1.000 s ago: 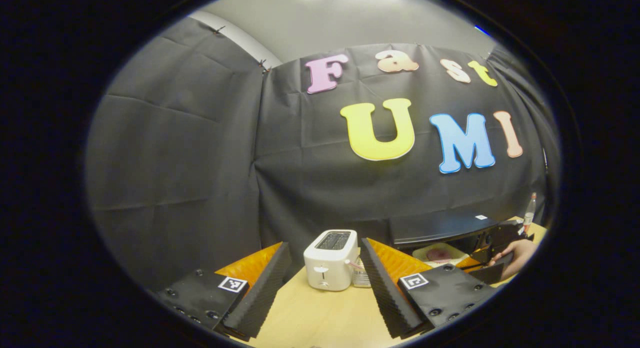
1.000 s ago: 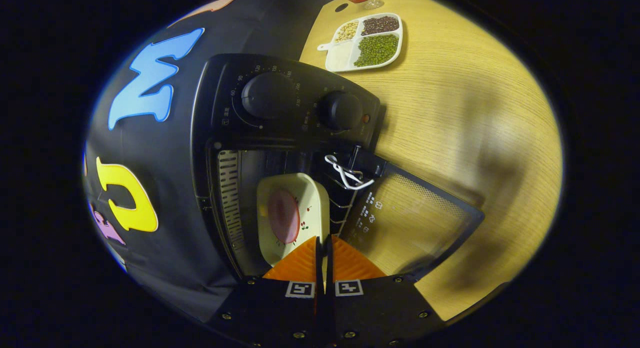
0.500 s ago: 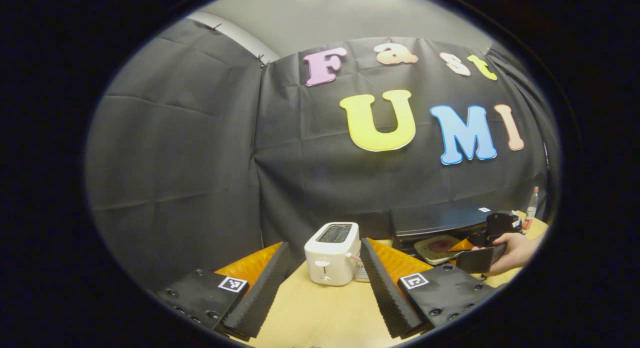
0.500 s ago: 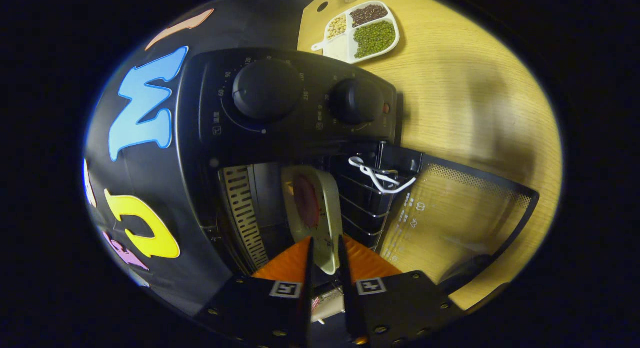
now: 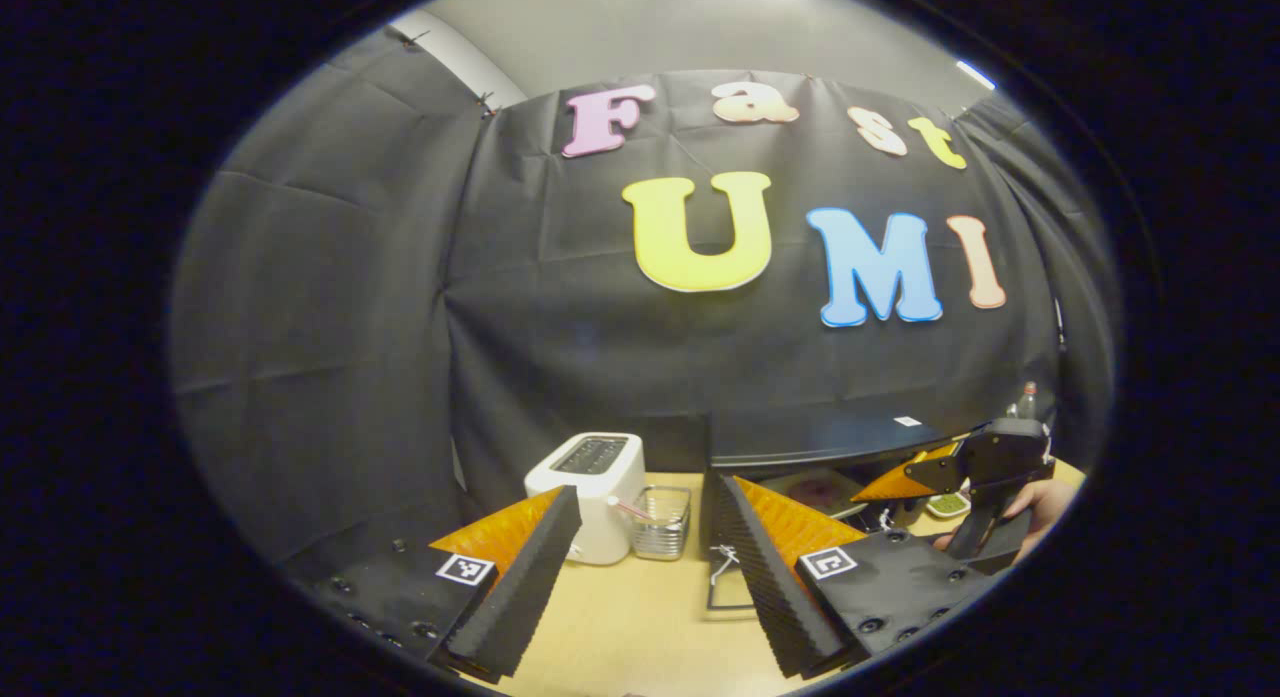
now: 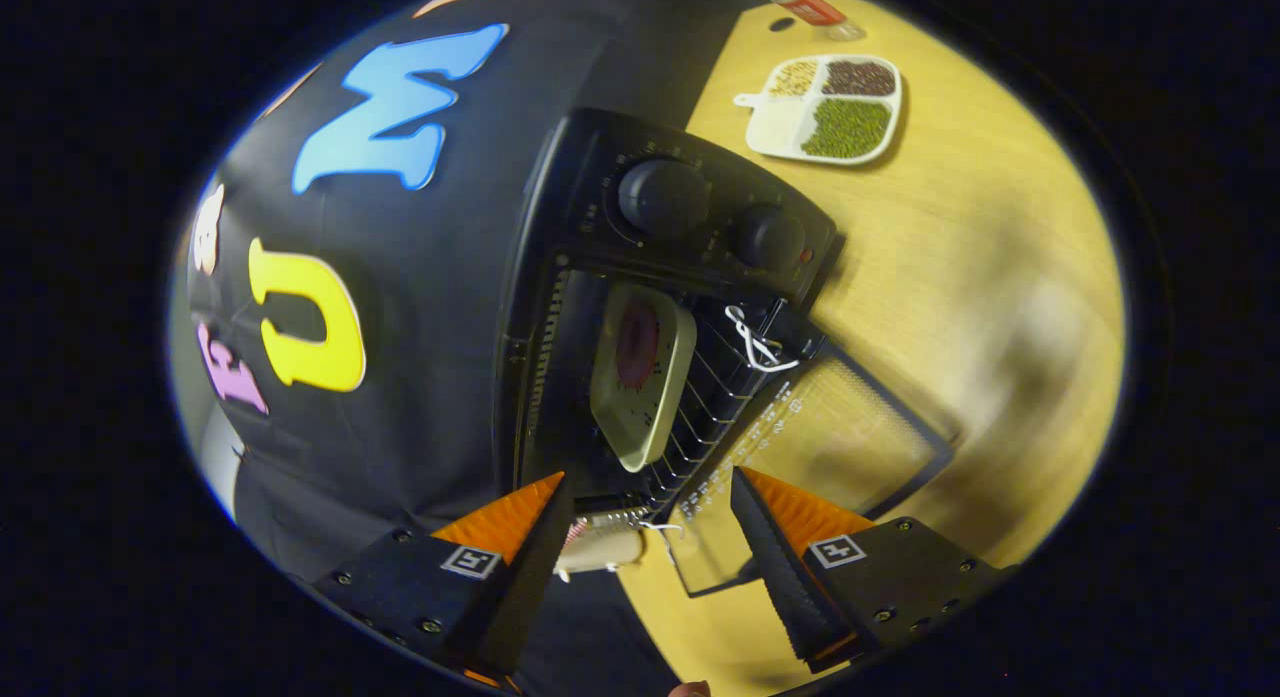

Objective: Open the electric oven with the left hand, put the food in, and close the electric oven.

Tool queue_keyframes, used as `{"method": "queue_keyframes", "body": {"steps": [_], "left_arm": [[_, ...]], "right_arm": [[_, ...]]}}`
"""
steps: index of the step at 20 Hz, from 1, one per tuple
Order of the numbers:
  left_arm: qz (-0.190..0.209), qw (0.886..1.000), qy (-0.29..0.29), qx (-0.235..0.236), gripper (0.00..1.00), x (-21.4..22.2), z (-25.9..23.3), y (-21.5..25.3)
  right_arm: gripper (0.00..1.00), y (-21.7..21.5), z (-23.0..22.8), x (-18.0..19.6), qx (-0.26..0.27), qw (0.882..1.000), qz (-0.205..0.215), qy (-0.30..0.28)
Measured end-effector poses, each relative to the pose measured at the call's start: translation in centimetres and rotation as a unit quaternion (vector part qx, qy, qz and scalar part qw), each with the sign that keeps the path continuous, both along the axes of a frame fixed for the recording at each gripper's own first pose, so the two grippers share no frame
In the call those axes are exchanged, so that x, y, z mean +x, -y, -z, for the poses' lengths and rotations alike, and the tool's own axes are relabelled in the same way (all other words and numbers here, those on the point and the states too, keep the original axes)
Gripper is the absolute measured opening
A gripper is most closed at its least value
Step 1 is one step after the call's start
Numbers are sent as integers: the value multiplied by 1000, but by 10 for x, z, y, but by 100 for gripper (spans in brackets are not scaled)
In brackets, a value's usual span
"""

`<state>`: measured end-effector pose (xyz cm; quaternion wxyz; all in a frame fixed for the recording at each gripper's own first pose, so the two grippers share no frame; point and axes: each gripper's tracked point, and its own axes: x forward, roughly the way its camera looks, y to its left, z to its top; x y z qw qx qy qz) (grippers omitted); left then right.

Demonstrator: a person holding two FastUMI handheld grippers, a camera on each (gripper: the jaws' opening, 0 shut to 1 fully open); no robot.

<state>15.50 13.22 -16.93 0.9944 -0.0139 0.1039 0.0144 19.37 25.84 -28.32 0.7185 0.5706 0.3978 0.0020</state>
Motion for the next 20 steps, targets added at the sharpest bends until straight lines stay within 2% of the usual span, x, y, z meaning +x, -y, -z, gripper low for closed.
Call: {"method": "queue_keyframes", "body": {"steps": [3,4,5,6,7,8,9,12,13,16,17,18,20], "left_arm": [[33,999,-20,-11,100,-2,17,32],[44,999,-28,-15,95,-4,26,43],[57,997,-39,-20,95,-7,35,55],[68,996,-53,-26,95,-9,45,67],[80,994,-66,-31,100,-14,55,78],[90,992,-78,-36,96,-18,66,89],[100,990,-90,-40,100,-23,75,99],[121,984,-126,-39,100,-36,104,122],[126,982,-136,-41,91,-39,112,128],[135,975,-171,-47,100,-45,136,148],[137,973,-180,-50,100,-45,146,154],[137,971,-191,-51,96,-45,155,158],[137,966,-213,-51,96,-46,172,165]], "right_arm": [[97,22,0,-29,-63,997,-40,25],[97,32,-2,-36,-85,994,-55,33],[97,39,-3,-43,-106,991,-68,45],[97,44,-6,-52,-124,987,-82,61],[97,53,-10,-59,-147,982,-95,75],[97,63,-12,-66,-174,975,-109,89],[97,72,-13,-72,-205,966,-122,103],[98,98,-16,-91,-280,939,-154,130],[98,108,-18,-97,-301,930,-160,136],[98,136,-18,-113,-358,906,-171,147],[98,146,-19,-118,-377,897,-175,151],[98,153,-20,-122,-393,888,-178,159],[98,170,-26,-130,-429,867,-184,173]]}}
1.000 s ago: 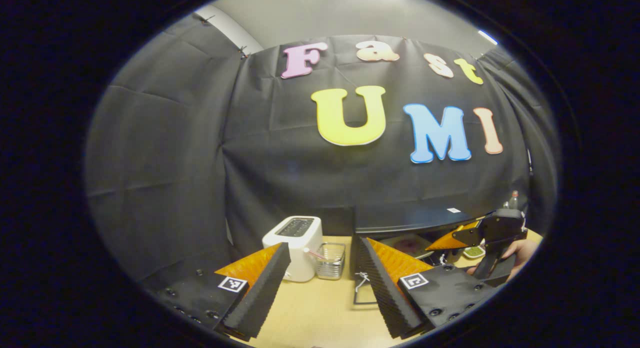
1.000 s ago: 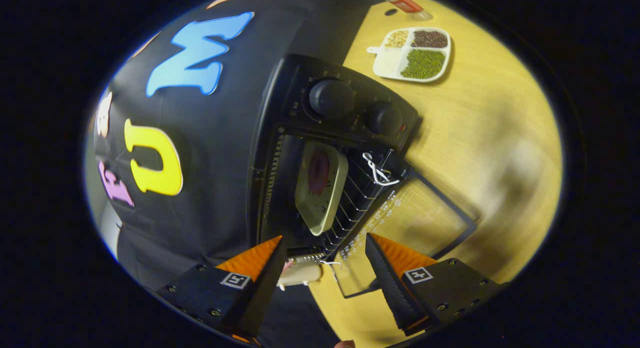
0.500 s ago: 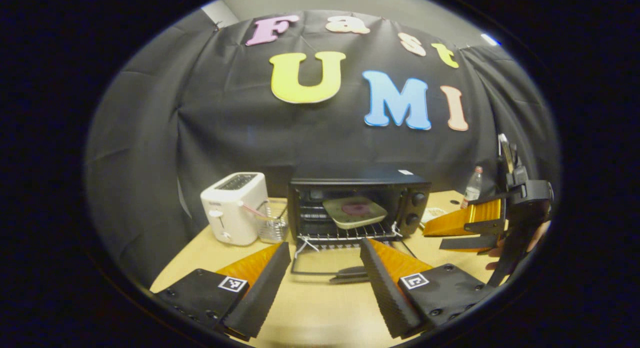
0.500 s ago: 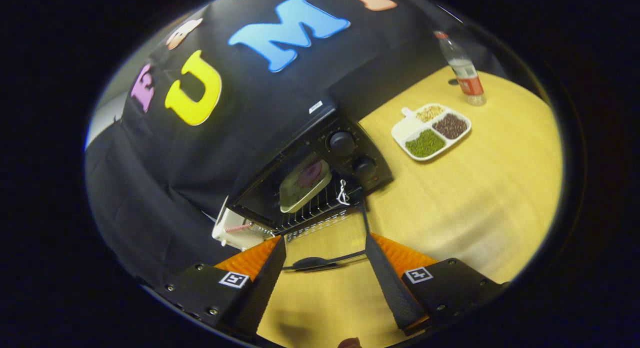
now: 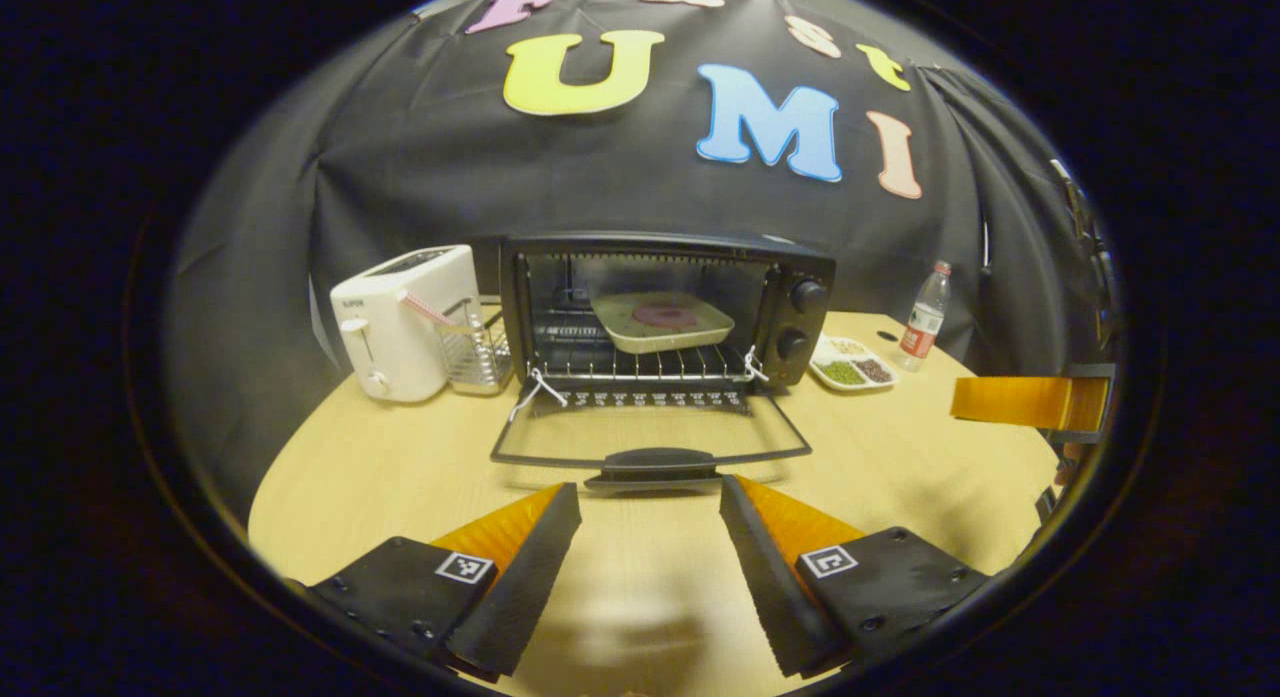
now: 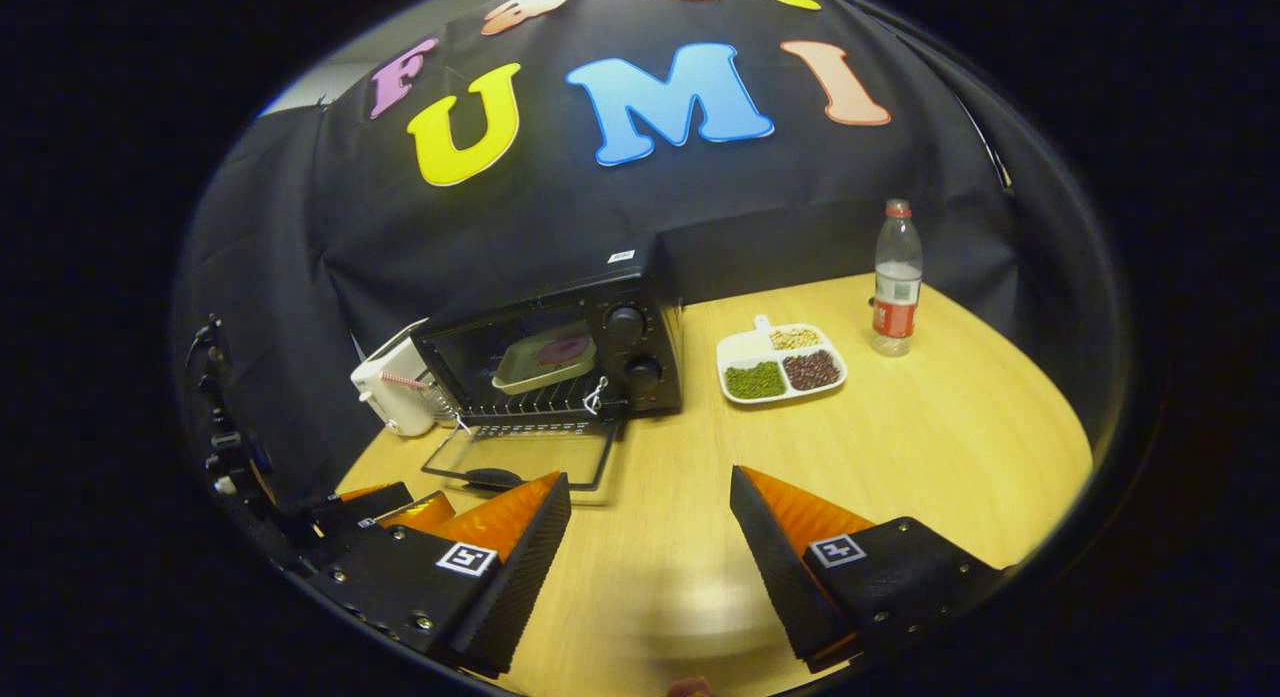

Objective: Open the electric oven with the left hand, put the food in, and close the electric oven.

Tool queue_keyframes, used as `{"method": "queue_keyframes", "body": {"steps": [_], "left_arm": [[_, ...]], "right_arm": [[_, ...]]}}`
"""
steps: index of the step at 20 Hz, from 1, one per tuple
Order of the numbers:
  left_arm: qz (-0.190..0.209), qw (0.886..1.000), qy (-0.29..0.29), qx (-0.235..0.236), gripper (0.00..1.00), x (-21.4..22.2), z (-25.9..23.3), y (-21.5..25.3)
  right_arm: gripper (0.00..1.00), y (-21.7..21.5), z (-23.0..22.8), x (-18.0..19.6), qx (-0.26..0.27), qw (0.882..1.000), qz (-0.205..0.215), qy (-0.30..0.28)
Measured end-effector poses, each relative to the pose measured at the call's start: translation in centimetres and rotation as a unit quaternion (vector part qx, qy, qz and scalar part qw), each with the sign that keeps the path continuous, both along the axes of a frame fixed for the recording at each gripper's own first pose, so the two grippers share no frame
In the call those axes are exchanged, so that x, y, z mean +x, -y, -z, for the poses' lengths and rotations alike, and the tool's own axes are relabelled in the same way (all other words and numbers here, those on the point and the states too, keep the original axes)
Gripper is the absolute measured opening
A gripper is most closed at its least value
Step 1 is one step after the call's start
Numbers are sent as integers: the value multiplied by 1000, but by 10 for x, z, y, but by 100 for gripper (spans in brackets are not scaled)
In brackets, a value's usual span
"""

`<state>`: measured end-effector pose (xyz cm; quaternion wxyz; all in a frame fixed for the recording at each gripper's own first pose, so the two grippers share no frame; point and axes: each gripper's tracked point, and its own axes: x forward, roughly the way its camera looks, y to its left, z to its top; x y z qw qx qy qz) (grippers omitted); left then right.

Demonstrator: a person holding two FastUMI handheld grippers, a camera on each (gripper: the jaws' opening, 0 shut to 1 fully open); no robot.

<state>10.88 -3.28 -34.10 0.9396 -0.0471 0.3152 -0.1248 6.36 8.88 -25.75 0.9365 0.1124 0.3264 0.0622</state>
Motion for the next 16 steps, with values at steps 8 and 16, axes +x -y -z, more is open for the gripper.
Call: {"method": "queue_keyframes", "body": {"steps": [8,16], "left_arm": [[4,998,-60,15,100,9,47,20],[4,996,-64,63,100,32,66,22]], "right_arm": [[98,53,-32,-22,-121,991,12,58],[98,71,-35,-39,-155,986,32,49]]}}
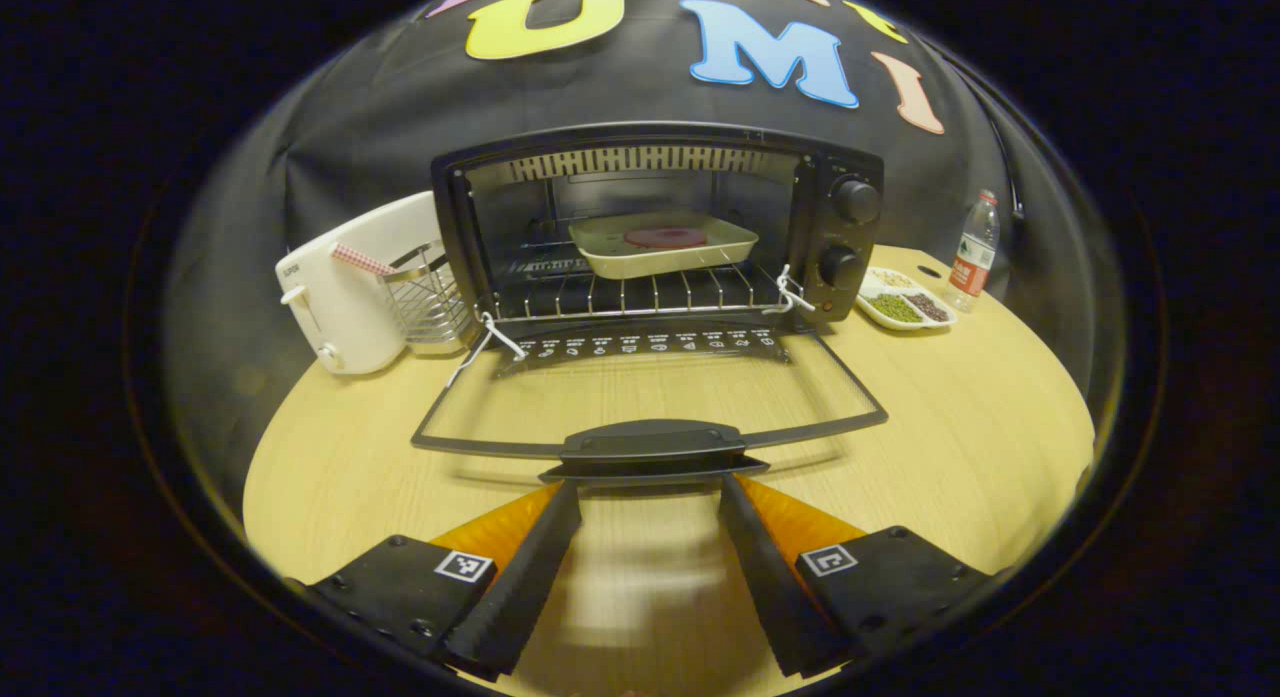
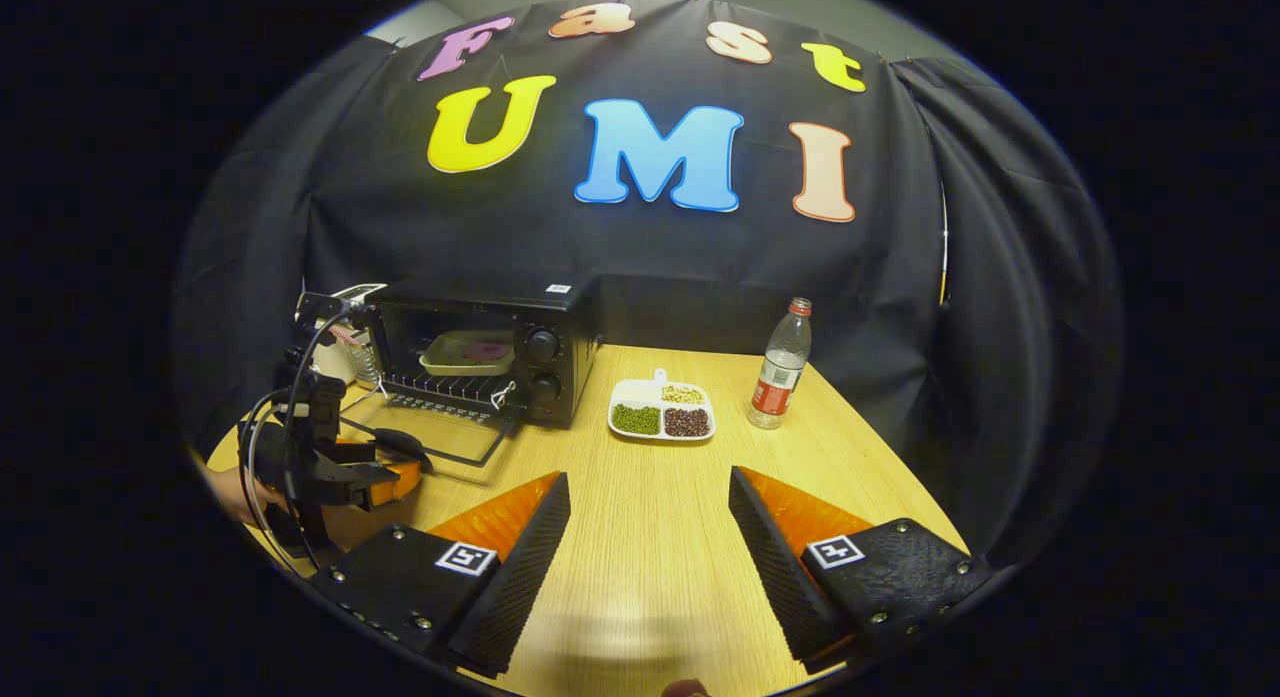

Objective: Open the electric oven with the left hand, put the food in, and close the electric oven.

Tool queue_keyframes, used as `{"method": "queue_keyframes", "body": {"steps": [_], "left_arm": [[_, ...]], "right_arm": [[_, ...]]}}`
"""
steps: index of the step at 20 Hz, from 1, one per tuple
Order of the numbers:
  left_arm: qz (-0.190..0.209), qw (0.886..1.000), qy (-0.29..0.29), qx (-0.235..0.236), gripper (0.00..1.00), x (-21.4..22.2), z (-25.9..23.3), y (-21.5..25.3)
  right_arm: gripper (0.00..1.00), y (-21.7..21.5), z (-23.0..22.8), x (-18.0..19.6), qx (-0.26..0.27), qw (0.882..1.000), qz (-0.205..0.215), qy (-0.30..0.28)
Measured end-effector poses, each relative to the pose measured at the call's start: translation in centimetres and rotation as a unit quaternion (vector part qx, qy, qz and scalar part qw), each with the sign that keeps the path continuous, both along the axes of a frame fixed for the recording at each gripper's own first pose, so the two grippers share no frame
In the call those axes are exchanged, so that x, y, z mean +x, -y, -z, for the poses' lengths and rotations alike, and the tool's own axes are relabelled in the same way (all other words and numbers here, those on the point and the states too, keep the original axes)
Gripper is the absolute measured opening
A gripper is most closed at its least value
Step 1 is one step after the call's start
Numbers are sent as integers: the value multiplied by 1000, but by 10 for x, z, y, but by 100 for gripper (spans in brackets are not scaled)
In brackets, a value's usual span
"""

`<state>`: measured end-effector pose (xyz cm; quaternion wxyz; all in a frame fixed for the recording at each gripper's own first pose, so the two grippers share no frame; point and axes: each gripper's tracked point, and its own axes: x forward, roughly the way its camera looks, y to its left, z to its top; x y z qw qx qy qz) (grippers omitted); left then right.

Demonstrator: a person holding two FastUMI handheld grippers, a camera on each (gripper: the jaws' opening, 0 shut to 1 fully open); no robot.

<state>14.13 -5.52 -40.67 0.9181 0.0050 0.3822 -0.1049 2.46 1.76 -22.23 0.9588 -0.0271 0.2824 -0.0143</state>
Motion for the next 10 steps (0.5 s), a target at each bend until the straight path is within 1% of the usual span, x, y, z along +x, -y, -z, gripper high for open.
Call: {"method": "queue_keyframes", "body": {"steps": [1,2,3,4,5,6,8,10], "left_arm": [[0,1000,5,2,100,2,-1,0],[2,1000,7,4,96,2,-2,1],[2,1000,11,6,96,3,-5,0],[4,1000,20,9,92,2,-12,0],[7,999,33,10,96,3,-20,-1],[10,999,47,12,96,3,-29,-2],[12,998,69,9,92,6,-49,-6],[7,996,87,0,92,14,-68,-8]], "right_arm": [[97,-1,-1,0,-1,1000,-1,1],[96,-2,-2,2,-1,1000,-4,3],[96,-5,-4,3,-1,1000,-6,5],[96,-8,-4,5,0,1000,-11,7],[96,-12,-6,7,3,1000,-14,11],[96,-15,-6,7,6,1000,-19,14],[96,-21,-6,9,8,999,-29,15],[96,-26,-6,11,12,999,-36,16]]}}
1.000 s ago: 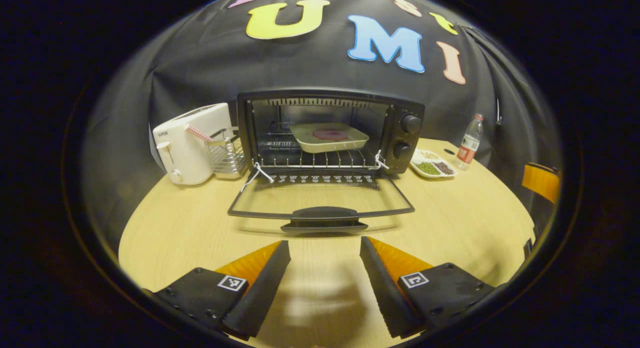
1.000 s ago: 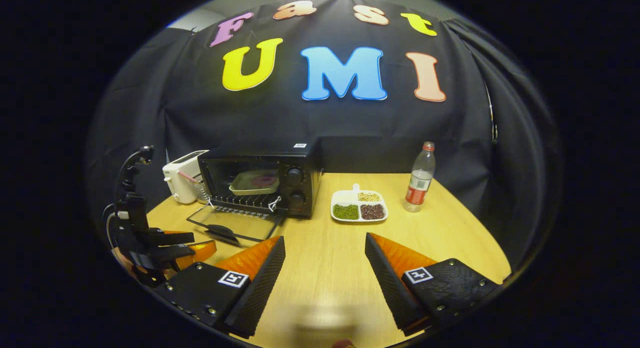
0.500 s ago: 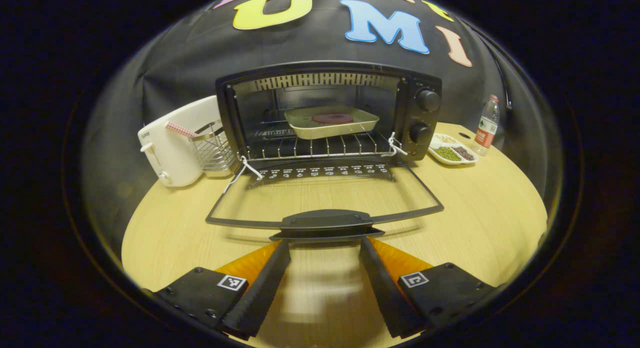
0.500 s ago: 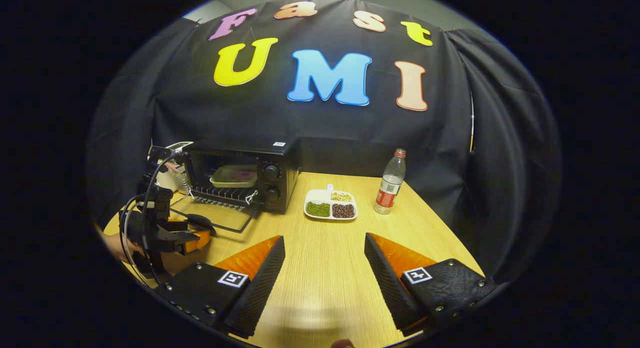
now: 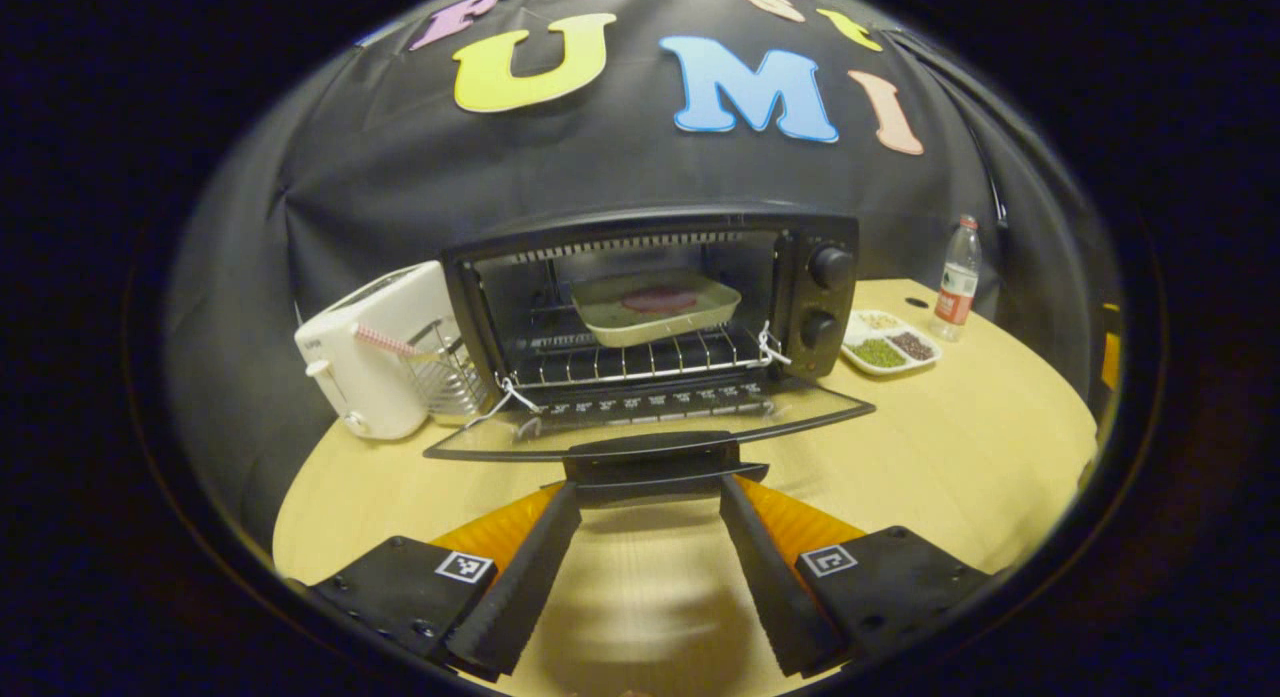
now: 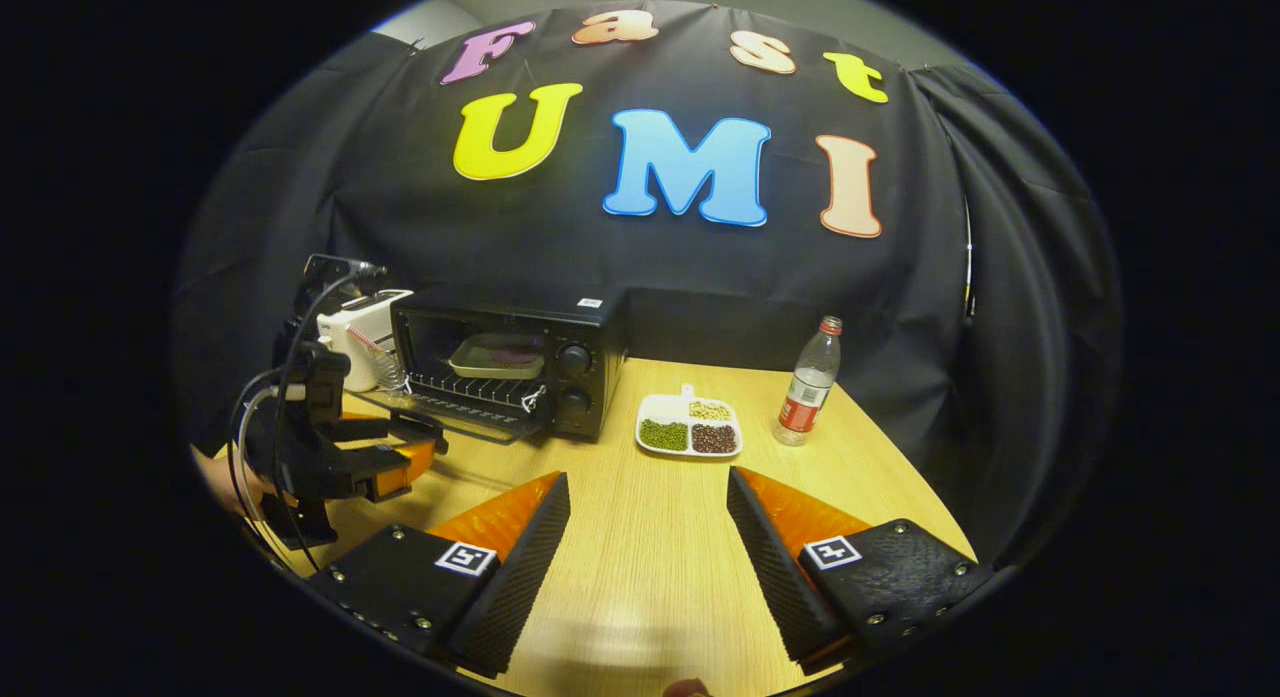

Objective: Open the electric oven with the left hand, put the food in, and close the electric oven.

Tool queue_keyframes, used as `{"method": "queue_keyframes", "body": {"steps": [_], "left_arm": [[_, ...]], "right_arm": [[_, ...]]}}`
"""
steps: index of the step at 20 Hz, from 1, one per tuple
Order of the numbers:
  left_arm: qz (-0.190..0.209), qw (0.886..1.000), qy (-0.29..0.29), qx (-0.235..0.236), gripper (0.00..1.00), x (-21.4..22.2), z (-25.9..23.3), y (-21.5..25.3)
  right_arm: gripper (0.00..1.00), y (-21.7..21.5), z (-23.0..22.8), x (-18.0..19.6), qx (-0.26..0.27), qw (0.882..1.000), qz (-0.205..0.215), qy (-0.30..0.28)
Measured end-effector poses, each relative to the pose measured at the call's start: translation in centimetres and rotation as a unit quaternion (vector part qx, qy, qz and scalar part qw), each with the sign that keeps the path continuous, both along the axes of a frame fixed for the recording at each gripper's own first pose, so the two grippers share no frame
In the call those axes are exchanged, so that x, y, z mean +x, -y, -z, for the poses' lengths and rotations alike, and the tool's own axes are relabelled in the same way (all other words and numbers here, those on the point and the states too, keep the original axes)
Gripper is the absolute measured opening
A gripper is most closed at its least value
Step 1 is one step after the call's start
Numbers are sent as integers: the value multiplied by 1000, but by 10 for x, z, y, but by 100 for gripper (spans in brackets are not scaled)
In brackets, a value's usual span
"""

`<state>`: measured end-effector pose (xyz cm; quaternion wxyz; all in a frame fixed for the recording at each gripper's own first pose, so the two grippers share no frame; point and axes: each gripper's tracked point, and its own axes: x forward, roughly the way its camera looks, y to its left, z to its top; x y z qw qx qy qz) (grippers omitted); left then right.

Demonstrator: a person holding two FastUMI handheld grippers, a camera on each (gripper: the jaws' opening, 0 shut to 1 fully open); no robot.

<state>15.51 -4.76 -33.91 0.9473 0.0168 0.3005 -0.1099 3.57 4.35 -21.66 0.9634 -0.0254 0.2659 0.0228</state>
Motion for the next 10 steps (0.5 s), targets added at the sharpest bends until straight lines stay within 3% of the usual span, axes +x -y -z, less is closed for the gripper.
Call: {"method": "queue_keyframes", "body": {"steps": [2,3,4,10], "left_arm": [[-8,1000,15,-7,100,20,-17,3],[-11,1000,22,-11,92,25,-25,2],[-13,999,29,-14,100,29,-30,2],[-5,997,78,-10,96,69,-63,9]], "right_arm": [[96,-3,1,2,5,1000,-4,-1],[96,-3,2,3,5,1000,-5,-1],[96,-3,3,3,6,1000,-5,-2],[96,0,2,4,10,1000,0,2]]}}
